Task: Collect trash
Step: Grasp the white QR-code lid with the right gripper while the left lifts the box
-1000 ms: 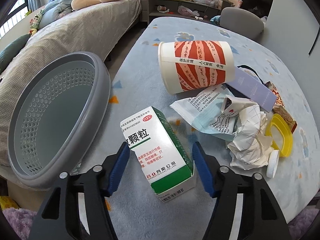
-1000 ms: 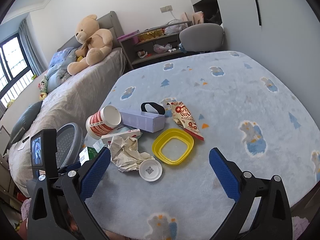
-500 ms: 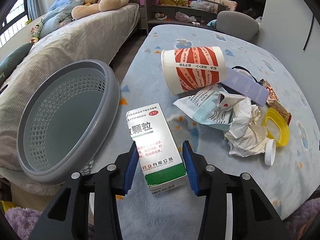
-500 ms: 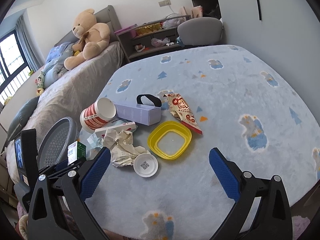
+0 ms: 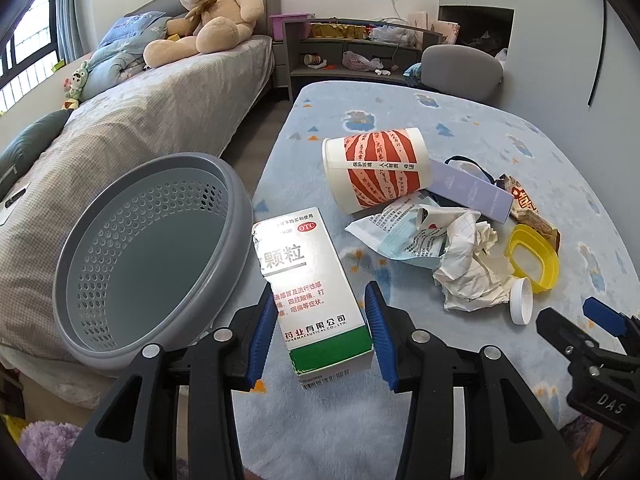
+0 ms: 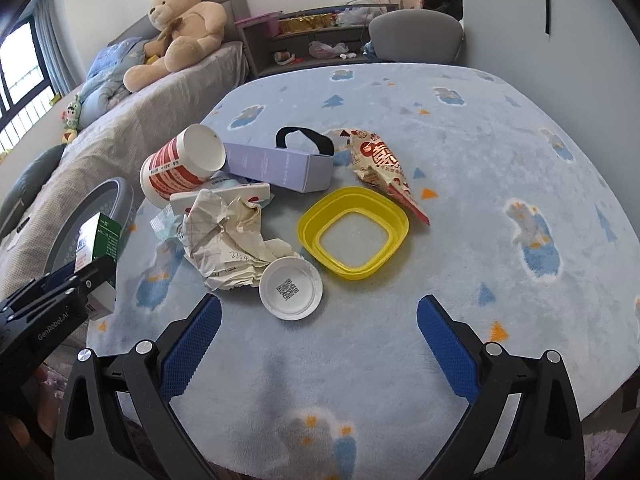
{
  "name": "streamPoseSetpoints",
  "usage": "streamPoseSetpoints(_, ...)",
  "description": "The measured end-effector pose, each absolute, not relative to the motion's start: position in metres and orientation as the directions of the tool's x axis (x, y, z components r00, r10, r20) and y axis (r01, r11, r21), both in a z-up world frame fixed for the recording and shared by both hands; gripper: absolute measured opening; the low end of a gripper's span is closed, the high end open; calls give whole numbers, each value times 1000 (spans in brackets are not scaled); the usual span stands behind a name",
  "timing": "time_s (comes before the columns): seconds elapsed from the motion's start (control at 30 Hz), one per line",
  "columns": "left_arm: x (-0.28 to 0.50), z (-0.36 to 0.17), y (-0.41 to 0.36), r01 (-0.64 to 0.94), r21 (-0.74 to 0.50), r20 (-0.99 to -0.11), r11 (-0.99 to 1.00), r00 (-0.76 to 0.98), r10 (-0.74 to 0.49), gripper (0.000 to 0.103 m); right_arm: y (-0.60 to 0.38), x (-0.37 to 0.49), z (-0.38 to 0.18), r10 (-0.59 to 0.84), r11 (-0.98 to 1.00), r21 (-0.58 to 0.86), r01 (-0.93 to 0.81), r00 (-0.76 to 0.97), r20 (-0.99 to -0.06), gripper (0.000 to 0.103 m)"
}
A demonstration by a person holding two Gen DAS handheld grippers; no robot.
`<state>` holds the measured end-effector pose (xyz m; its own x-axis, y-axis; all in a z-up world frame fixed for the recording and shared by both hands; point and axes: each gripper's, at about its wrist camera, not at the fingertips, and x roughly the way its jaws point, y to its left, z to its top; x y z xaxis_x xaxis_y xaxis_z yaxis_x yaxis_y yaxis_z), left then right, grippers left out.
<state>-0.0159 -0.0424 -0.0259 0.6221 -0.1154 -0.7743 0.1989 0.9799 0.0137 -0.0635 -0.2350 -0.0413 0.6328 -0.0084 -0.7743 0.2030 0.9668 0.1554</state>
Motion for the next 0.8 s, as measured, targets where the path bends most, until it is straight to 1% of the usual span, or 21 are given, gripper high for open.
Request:
streamPoseSetpoints(0.07, -16, -26, -42, 198, 11, -774, 980, 622, -117, 43, -227, -60, -46, -17, 974, 129, 188, 624, -781, 89)
streamPoseSetpoints(0.1, -16, -25, -41, 196, 9, -773, 981, 623, -118, 43, -223, -58, -49, -26, 976, 113, 184, 619, -785, 83)
streamPoseSetpoints(0.17, -18, -24, -39, 193, 7, -768, 981, 630, -118, 43, -218, -53, -54, -35, 979, 94, 180, 608, -793, 79)
streamPoseSetpoints(0.23, -18, -22, -38, 192, 3, -763, 981, 635, -122, 43, -219, -49, -59, -34, 978, 98, 185, 602, -798, 70)
streamPoseSetpoints(0.37, -20, -20, -36, 193, 6, -755, 981, 644, -122, 43, -220, -42, -62, -38, 975, 101, 198, 595, -803, 65)
streamPoseSetpoints(0.43, -20, -19, -36, 195, 6, -753, 981, 646, -124, 43, -219, -40, -63, -42, 975, 96, 198, 596, -802, 60)
streamPoseSetpoints(0.5, -20, -19, -36, 196, 3, -753, 981, 645, -127, 43, -218, -37, -64, -39, 976, 98, 196, 596, -802, 58)
streamPoseSetpoints(0.6, -20, -19, -35, 196, 2, -753, 981, 646, -127, 43, -217, -34, -67, -29, 977, 102, 187, 592, -806, 53)
streamPoseSetpoints(0.67, -20, -19, -35, 197, 2, -753, 980, 645, -128, 43, -215, -35, -66, -31, 979, 96, 180, 597, -802, 45)
streamPoseSetpoints(0.7, -20, -19, -35, 197, 2, -753, 980, 645, -128, 43, -215, -35, -66, -25, 980, 99, 173, 600, -800, 38)
streamPoseSetpoints(0.8, -20, -19, -34, 196, 4, -751, 981, 648, -127, 43, -214, -38, -64, -12, 981, 110, 163, 609, -793, 38)
